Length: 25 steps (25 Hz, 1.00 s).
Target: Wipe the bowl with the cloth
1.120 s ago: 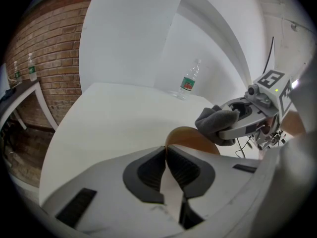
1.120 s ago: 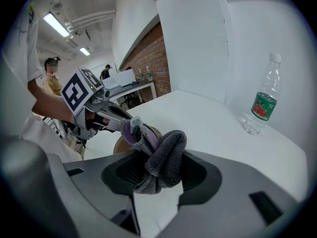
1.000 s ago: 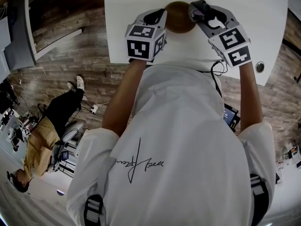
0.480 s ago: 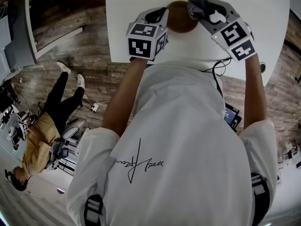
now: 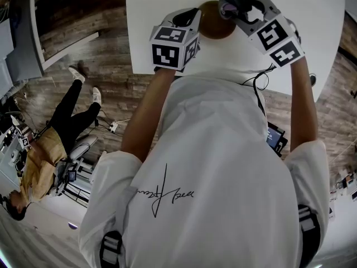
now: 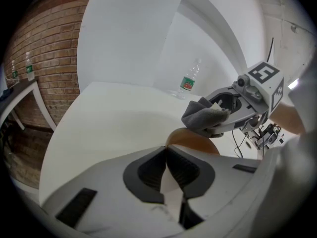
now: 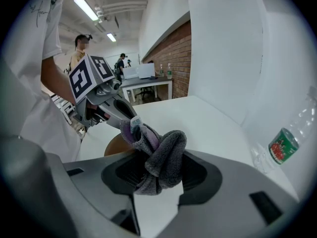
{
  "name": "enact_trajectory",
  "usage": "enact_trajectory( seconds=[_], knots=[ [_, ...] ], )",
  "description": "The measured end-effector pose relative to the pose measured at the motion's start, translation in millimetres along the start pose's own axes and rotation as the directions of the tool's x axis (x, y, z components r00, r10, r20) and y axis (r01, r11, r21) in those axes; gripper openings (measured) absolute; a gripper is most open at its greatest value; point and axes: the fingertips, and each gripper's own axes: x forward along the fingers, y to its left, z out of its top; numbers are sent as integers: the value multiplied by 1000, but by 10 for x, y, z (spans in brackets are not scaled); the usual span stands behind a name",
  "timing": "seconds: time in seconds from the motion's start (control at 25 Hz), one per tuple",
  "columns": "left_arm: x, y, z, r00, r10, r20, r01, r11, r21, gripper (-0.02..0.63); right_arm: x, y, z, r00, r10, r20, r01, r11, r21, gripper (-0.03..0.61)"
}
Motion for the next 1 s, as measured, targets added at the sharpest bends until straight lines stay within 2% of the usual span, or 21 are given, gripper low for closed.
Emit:
enact_trajectory(
  seconds=[0.44,1.0],
  knots=[
    [13,37,8,1000,-2,-1,2,1000,-3,11,106,-9,102,1000,-3,-12,2,998,-66,179],
    [34,50,26,1000,-2,-1,2,1000,-1,11,201,-15,183,1000,-17,-4,17,995,-102,181]
  ],
)
